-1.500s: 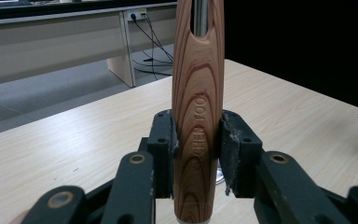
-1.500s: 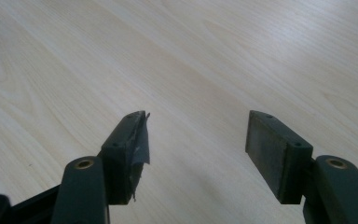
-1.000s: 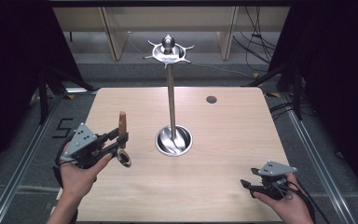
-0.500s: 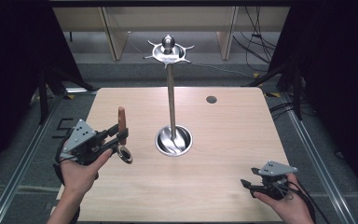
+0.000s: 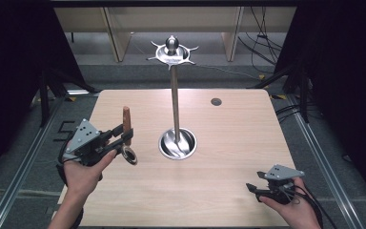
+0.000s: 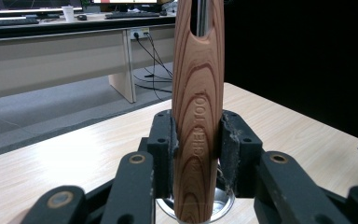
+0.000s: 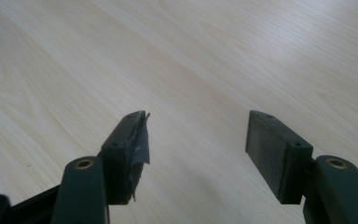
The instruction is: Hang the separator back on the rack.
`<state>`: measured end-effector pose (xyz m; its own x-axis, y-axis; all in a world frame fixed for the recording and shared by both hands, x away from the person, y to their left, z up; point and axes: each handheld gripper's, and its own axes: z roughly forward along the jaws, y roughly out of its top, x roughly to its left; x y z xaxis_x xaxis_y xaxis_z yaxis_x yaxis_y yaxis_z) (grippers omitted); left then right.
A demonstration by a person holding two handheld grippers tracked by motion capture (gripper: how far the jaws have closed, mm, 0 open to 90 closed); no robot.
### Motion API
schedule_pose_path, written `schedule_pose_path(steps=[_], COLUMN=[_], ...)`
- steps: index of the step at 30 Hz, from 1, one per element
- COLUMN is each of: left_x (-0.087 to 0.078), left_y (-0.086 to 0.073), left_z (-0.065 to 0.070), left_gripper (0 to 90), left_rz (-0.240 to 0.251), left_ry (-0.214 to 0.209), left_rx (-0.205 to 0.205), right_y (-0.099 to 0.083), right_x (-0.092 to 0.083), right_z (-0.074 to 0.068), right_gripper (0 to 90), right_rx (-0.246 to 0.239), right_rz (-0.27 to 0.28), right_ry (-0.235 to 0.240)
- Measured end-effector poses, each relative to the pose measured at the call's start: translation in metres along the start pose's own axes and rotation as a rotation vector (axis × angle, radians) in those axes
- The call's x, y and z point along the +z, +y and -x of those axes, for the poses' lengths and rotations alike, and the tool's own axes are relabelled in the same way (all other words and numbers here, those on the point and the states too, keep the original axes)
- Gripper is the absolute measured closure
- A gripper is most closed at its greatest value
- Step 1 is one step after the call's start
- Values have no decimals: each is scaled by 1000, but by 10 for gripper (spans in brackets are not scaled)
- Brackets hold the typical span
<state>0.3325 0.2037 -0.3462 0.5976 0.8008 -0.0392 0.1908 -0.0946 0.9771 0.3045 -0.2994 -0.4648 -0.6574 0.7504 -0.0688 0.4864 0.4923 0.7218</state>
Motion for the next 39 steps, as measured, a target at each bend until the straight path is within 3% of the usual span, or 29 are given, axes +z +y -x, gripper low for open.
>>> schedule_pose_path(steps=[4,12,39], left_x=[0,3,11], left_y=[2,6,22], left_z=[-1,0,1], left_gripper=[670,670,670], left_rz=[-12,3,27], left_ry=[-4,-5,-17], left_rx=[15,1,12], right_y=[0,0,0], right_x=[0,0,0], right_z=[0,0,1], right_gripper=[393,392,391], right_rx=[3,4,0], right_rz=[1,1,4], right_ry=[-1,-1,-3])
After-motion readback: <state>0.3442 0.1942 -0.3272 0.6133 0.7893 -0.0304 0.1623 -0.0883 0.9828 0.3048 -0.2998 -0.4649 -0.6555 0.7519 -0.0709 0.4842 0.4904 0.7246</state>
